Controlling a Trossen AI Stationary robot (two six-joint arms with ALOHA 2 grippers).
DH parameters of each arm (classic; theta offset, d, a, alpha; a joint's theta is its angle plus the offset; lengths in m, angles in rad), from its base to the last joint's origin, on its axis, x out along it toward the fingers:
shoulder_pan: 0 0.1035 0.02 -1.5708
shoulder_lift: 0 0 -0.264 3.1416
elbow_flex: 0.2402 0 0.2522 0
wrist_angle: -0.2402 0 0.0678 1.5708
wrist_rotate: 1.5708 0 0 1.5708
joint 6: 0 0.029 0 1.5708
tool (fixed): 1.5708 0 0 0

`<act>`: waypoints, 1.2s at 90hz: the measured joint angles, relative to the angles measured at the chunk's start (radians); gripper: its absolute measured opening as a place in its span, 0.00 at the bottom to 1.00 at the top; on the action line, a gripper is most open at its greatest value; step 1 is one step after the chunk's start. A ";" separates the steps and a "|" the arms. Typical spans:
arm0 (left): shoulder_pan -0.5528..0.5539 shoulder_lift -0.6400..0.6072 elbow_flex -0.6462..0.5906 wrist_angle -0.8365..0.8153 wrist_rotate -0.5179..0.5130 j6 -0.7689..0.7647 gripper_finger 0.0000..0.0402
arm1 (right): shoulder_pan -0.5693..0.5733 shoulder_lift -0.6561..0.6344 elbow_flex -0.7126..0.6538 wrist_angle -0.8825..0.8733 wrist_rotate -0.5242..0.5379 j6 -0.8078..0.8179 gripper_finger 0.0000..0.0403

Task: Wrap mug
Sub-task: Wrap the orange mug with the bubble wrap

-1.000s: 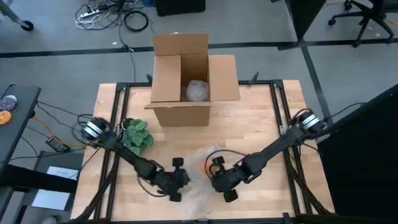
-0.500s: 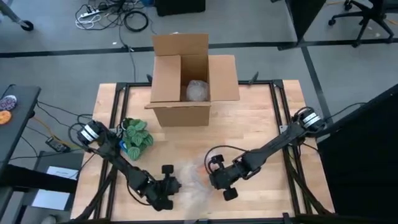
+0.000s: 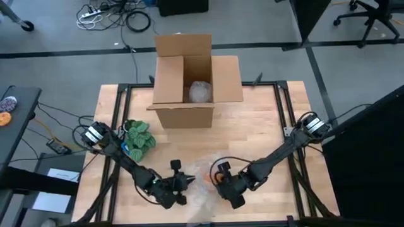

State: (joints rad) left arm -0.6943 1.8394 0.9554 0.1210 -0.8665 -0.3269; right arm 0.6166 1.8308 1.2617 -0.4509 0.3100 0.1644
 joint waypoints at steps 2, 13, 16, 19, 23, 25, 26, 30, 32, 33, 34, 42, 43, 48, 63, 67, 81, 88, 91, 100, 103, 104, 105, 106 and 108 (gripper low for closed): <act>0.006 0.006 0.000 0.002 0.000 -0.014 0.11 | 0.005 -0.003 0.000 -0.002 0.013 0.000 0.16; 0.040 0.044 0.000 0.026 0.011 -0.058 0.21 | 0.029 -0.010 0.000 -0.017 0.050 0.000 0.28; 0.050 0.056 0.000 0.042 0.015 -0.058 0.24 | 0.034 -0.010 0.000 -0.024 0.055 0.001 0.31; 0.061 0.071 0.000 0.061 0.020 -0.047 0.27 | 0.037 -0.011 0.000 -0.028 0.059 0.001 0.34; 0.072 0.089 0.000 0.108 0.033 -0.019 0.30 | 0.040 -0.011 0.000 -0.031 0.063 0.001 0.38; 0.076 0.096 0.000 0.129 0.045 -0.001 0.32 | 0.041 -0.011 0.000 -0.035 0.064 0.001 0.40; 0.078 0.101 0.000 0.141 0.050 0.008 0.33 | 0.042 -0.011 0.000 -0.039 0.064 0.003 0.40; 0.086 0.119 0.000 0.197 0.062 0.046 0.36 | 0.043 -0.011 0.000 -0.049 0.065 0.014 0.43; 0.087 0.124 0.000 0.224 0.070 0.067 0.37 | 0.043 -0.011 0.000 -0.052 0.065 0.022 0.45; 0.088 0.127 0.000 0.236 0.070 0.078 0.37 | 0.044 -0.011 0.000 -0.053 0.065 0.025 0.46; 0.089 0.130 0.000 0.247 0.071 0.088 0.38 | 0.044 -0.011 0.000 -0.054 0.065 0.027 0.46; 0.104 0.149 0.000 0.285 0.067 0.123 0.41 | 0.042 -0.012 0.000 -0.056 0.065 0.048 0.51; 0.106 0.150 0.000 0.286 0.067 0.125 0.42 | 0.042 -0.012 0.000 -0.056 0.065 0.049 0.51; 0.120 0.152 0.000 0.282 0.058 0.135 0.43 | 0.042 -0.011 0.000 -0.055 0.068 0.050 0.53; 0.149 0.152 0.000 0.362 0.050 0.192 0.44 | 0.038 0.014 0.002 -0.046 0.083 0.051 0.54; 0.158 0.152 0.000 0.392 0.051 0.205 0.44 | 0.035 0.016 0.000 -0.048 0.082 0.049 0.54; 0.179 0.152 0.000 0.408 0.064 0.237 0.44 | 0.028 0.007 -0.006 -0.070 0.091 0.063 0.54; 0.175 0.152 0.000 0.409 0.071 0.282 0.44 | 0.029 -0.007 -0.006 -0.088 0.091 0.081 0.54; 0.174 0.152 0.000 0.407 0.075 0.303 0.44 | 0.033 -0.011 -0.006 -0.103 0.091 0.090 0.54; 0.170 0.149 0.000 0.402 0.070 0.363 0.44 | 0.040 -0.018 -0.006 -0.144 0.091 0.125 0.54; 0.170 0.148 0.000 0.403 0.067 0.380 0.44 | 0.043 -0.018 -0.006 -0.150 0.091 0.138 0.54; 0.170 0.147 0.000 0.404 0.066 0.384 0.44 | 0.043 -0.018 -0.006 -0.151 0.091 0.142 0.54; 0.170 0.147 0.000 0.406 0.064 0.390 0.44 | 0.044 -0.018 -0.006 -0.153 0.091 0.145 0.54; 0.170 0.146 0.000 0.406 0.061 0.396 0.44 | 0.044 -0.018 -0.006 -0.154 0.091 0.148 0.54; 0.170 0.146 0.000 0.407 0.052 0.403 0.44 | 0.045 -0.018 -0.006 -0.157 0.091 0.154 0.54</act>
State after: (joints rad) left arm -0.5247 1.9851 0.9554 0.5277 -0.8147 0.0761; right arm 0.6613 1.8126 1.2560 -0.6076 0.4010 0.3179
